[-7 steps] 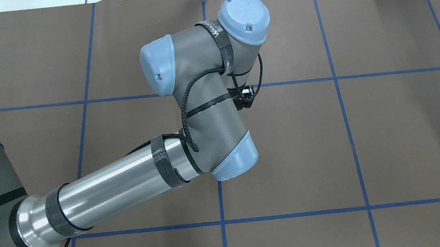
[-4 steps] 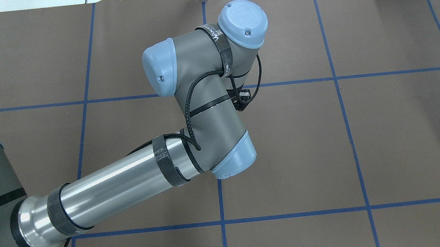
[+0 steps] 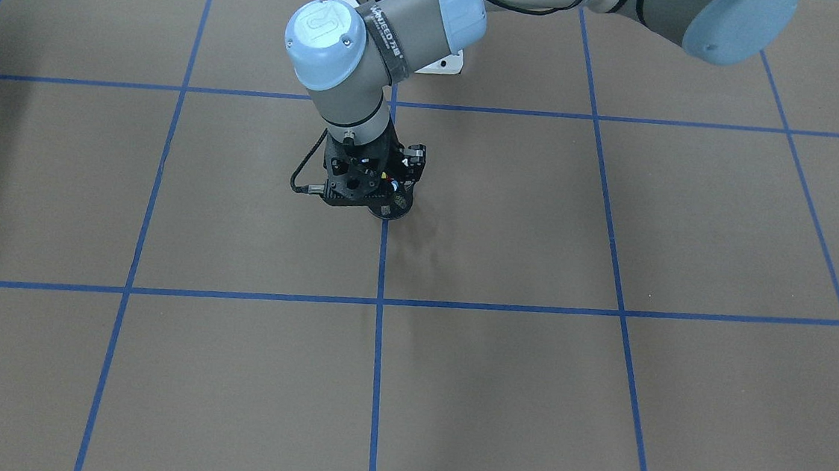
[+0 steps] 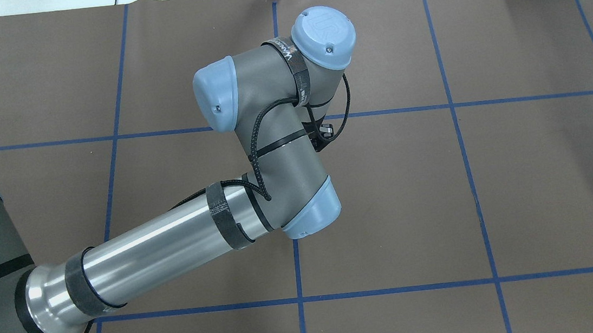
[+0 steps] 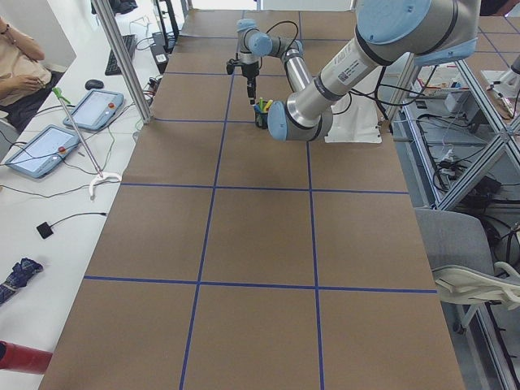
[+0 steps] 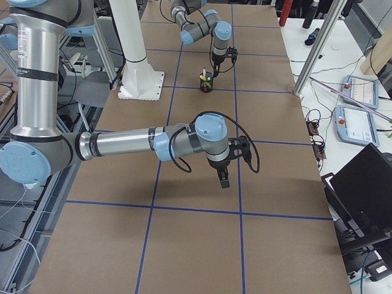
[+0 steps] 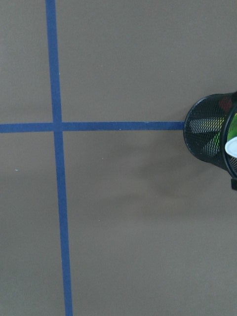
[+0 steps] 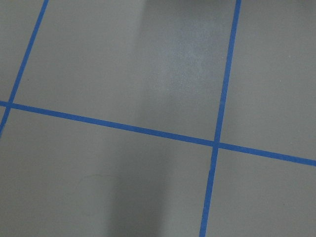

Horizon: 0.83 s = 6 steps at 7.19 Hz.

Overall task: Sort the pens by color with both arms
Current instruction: 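Lower the left gripper into the cup and grasp the blue pen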

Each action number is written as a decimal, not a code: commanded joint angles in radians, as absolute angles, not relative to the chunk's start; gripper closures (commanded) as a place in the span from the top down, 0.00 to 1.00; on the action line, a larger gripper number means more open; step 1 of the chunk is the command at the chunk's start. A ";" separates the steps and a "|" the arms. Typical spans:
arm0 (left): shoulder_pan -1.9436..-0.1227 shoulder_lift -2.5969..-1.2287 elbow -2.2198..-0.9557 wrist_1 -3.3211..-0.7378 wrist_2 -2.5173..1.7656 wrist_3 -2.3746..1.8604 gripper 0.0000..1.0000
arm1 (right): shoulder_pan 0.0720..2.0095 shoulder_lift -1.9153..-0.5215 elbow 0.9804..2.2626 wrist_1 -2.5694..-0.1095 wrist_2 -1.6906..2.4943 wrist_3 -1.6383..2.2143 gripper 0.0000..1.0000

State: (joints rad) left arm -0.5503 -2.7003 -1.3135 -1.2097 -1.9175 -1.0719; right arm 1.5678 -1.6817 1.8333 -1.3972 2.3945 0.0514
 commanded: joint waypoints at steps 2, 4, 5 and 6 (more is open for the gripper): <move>-0.549 -2.688 -1.302 -1.224 -1.919 -1.071 0.53 | 1.568 -1.681 1.835 -1.396 2.395 0.052 1.00; -0.549 -2.668 -1.302 -1.258 -1.919 -1.071 0.53 | 1.568 -1.681 1.835 -1.396 2.395 0.051 1.00; -0.549 -2.669 -1.302 -1.259 -1.919 -1.071 0.49 | 1.568 -1.683 1.835 -1.396 2.395 0.051 1.00; -0.549 -2.669 -1.304 -1.259 -1.919 -1.072 0.46 | 1.568 -1.683 1.835 -1.396 2.395 0.051 1.00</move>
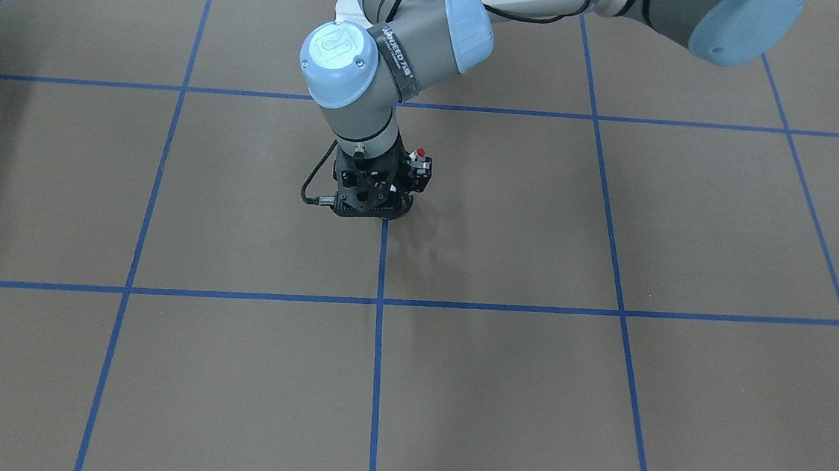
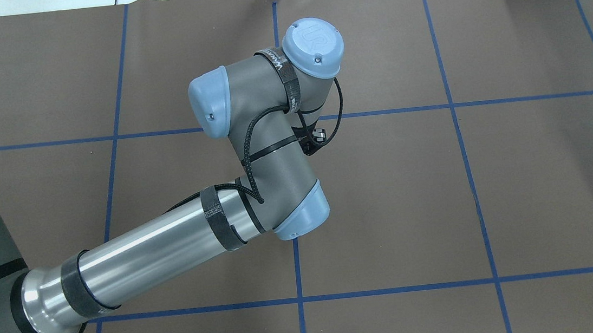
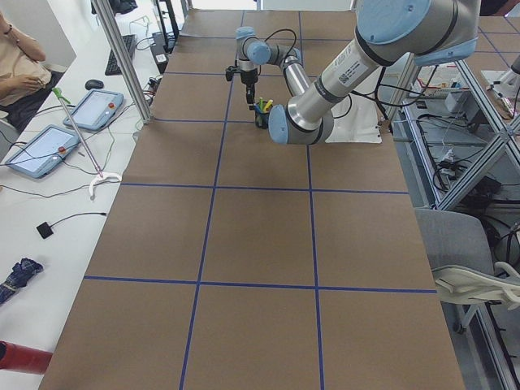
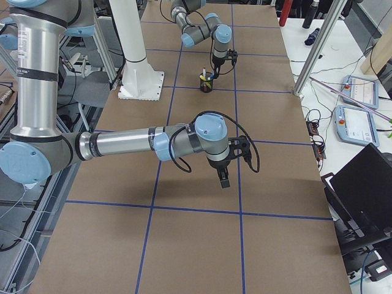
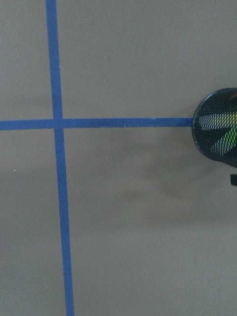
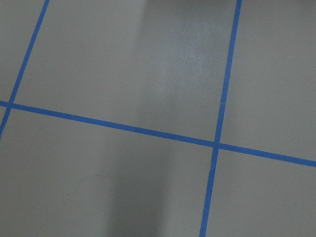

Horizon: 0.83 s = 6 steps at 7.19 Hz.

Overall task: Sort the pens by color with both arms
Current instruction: 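Lower the left gripper into the cup and grasp the blue pen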

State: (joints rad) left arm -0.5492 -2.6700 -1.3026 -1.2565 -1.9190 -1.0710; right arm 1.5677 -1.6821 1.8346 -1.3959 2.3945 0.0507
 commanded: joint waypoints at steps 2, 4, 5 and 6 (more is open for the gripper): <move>-0.548 -2.671 -1.310 -1.259 -1.921 -1.074 0.46 | 1.568 -1.681 1.835 -1.396 2.395 0.051 1.00; -0.548 -2.674 -1.312 -1.258 -1.922 -1.074 0.46 | 1.568 -1.683 1.835 -1.396 2.395 0.052 1.00; -0.548 -2.674 -1.313 -1.256 -1.924 -1.074 0.45 | 1.568 -1.683 1.835 -1.396 2.395 0.052 1.00; -0.548 -2.671 -1.315 -1.256 -1.925 -1.074 0.42 | 1.568 -1.683 1.835 -1.396 2.395 0.052 1.00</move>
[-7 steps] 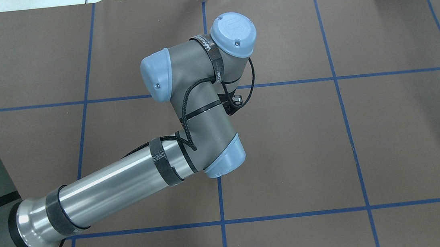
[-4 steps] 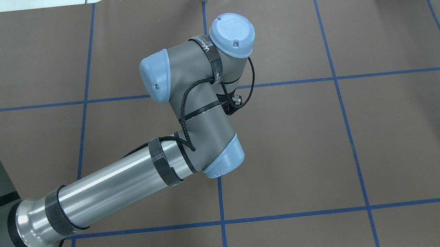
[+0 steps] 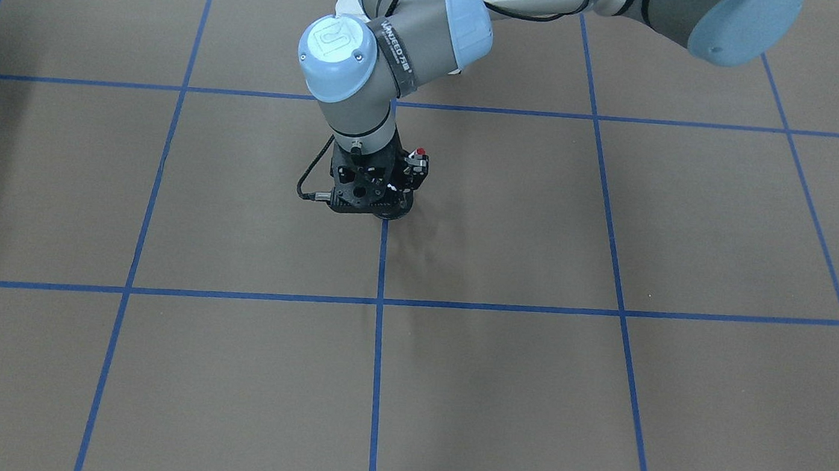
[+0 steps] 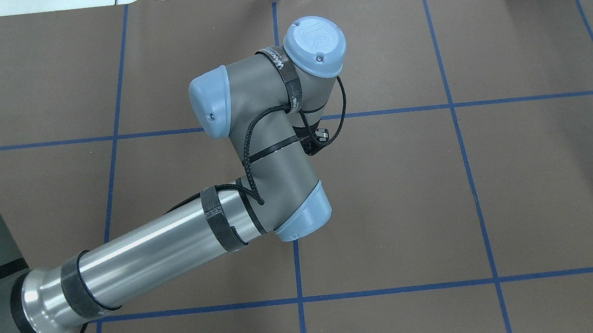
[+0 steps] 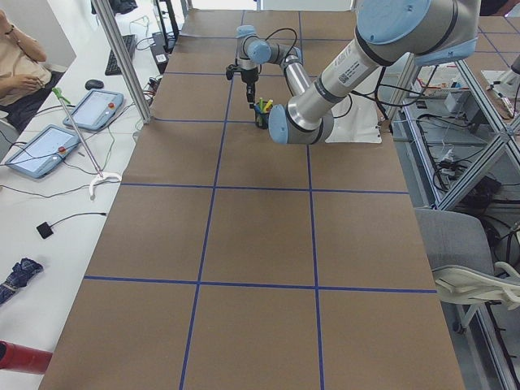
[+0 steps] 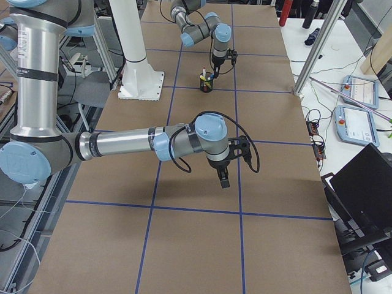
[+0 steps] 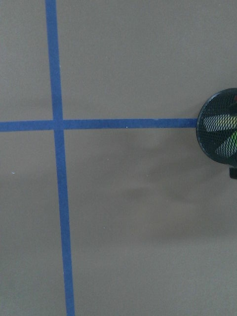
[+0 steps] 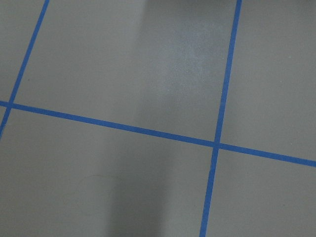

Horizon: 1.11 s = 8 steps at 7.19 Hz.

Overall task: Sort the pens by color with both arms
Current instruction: 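Lower the left gripper into the cup and grasp the blue pen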

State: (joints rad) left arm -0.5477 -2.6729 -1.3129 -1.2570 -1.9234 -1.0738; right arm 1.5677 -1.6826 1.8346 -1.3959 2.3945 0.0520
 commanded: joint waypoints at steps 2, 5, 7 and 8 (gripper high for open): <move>-0.548 -2.666 -1.333 -1.255 -1.925 -1.074 0.41 | 1.568 -1.681 1.835 -1.396 2.395 0.052 1.00; -0.548 -2.649 -1.338 -1.255 -1.927 -1.074 0.39 | 1.568 -1.683 1.835 -1.396 2.395 0.051 1.00; -0.548 -2.649 -1.339 -1.255 -1.927 -1.074 0.37 | 1.568 -1.683 1.835 -1.396 2.395 0.051 1.00; -0.548 -2.643 -1.351 -1.253 -1.927 -1.074 0.34 | 1.568 -1.683 1.835 -1.396 2.395 0.051 1.00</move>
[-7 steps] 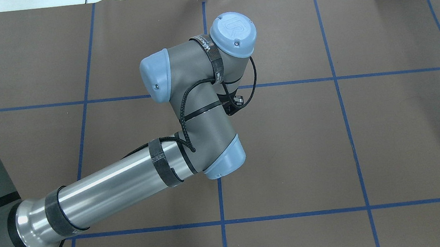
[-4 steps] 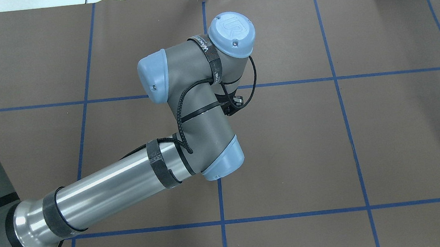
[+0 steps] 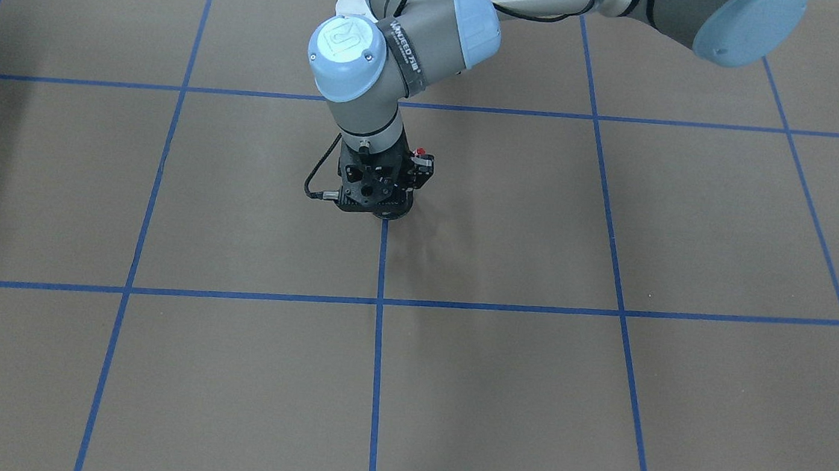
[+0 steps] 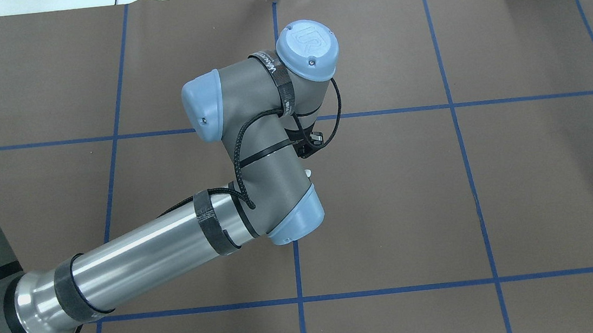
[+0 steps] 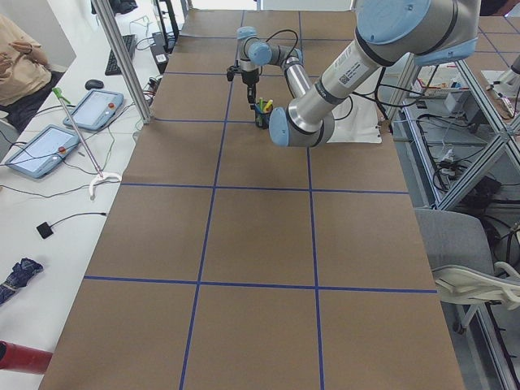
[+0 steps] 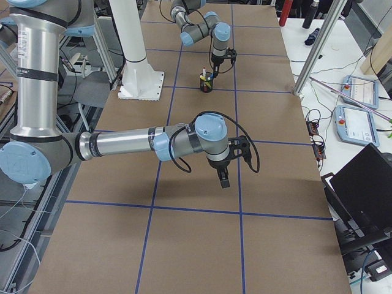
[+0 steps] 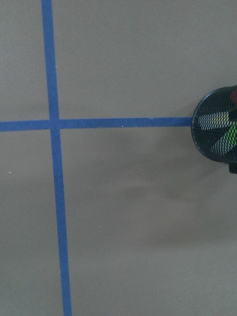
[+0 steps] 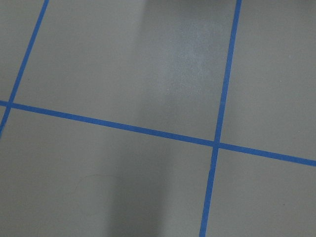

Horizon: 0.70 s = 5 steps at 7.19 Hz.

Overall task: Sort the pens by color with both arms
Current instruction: 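Lower the left gripper into the cup and grasp the blue pen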

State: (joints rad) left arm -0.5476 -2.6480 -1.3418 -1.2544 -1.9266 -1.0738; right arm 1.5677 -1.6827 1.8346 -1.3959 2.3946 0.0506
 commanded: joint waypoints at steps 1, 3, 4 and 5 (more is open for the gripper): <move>-0.548 -2.640 -1.364 -1.253 -1.927 -1.074 0.34 | 1.568 -1.683 1.835 -1.396 2.395 0.051 1.00; -0.546 -2.640 -1.364 -1.253 -1.928 -1.074 0.34 | 1.568 -1.683 1.835 -1.396 2.395 0.051 1.00; -0.546 -2.634 -1.365 -1.253 -1.928 -1.074 0.34 | 1.568 -1.683 1.835 -1.396 2.395 0.051 1.00; -0.546 -2.634 -1.365 -1.253 -1.928 -1.074 0.34 | 1.568 -1.683 1.833 -1.396 2.393 0.051 1.00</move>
State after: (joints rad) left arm -0.5464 -2.6359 -1.3644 -1.2532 -1.9281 -1.0738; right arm 1.5677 -1.6828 1.8344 -1.3959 2.3942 0.0506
